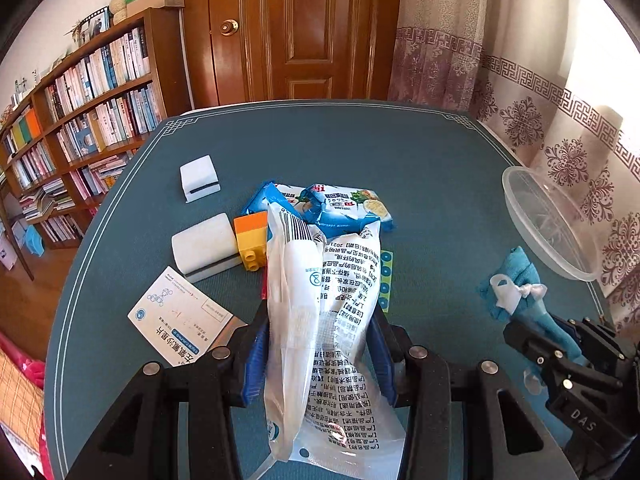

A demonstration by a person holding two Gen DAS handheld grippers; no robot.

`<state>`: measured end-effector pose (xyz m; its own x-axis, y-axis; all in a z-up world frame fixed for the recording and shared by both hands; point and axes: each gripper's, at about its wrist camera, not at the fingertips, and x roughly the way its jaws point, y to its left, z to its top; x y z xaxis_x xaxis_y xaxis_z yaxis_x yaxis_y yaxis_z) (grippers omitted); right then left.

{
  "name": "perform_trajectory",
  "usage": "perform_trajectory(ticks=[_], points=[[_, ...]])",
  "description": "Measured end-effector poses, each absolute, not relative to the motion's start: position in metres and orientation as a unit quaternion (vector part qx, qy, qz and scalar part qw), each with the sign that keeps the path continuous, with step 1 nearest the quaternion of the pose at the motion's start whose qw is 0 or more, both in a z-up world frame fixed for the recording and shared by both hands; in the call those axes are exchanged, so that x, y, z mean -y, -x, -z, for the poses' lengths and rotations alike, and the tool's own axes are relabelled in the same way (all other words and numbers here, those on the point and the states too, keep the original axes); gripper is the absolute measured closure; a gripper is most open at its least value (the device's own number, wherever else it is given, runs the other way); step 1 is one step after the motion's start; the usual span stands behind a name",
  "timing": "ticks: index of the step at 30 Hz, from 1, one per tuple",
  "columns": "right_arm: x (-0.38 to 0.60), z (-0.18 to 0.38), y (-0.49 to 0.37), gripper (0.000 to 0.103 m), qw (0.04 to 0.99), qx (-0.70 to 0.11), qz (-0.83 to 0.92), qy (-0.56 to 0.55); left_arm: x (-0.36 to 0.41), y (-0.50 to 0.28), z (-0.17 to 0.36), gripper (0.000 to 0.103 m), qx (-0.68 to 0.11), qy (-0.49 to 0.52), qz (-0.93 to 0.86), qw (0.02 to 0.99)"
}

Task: Organize objects
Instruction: 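Carry blue cloth toward bowl with right tool while left tool grasps white bag, then lower the blue cloth into the clear bowl and open the right tool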

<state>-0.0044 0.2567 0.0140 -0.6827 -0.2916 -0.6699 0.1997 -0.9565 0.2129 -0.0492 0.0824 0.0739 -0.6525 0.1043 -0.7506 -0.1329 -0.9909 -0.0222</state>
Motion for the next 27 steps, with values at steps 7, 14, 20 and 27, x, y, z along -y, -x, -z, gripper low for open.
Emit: perform_trajectory(ticks=[7,14,20,27], points=[[-0.317,-0.038,0.011,0.067,0.047,0.062,0.931,-0.357,-0.106,0.048,-0.073,0.056,-0.034,0.411,-0.906,0.09],[-0.379,-0.048,0.034,0.067,-0.038,0.072,0.935,-0.346,-0.125,0.046,-0.073,0.056,-0.048,0.41,-0.904,0.108],[-0.41,-0.042,0.052,0.067,-0.09,0.077,0.928,-0.353,-0.136,0.045,-0.076,0.056,-0.055,0.405,-0.905,0.118],[-0.43,-0.033,0.068,0.067,-0.123,0.079,0.92,-0.364,-0.145,0.048,-0.073,0.056,-0.059,0.408,-0.902,0.124]])
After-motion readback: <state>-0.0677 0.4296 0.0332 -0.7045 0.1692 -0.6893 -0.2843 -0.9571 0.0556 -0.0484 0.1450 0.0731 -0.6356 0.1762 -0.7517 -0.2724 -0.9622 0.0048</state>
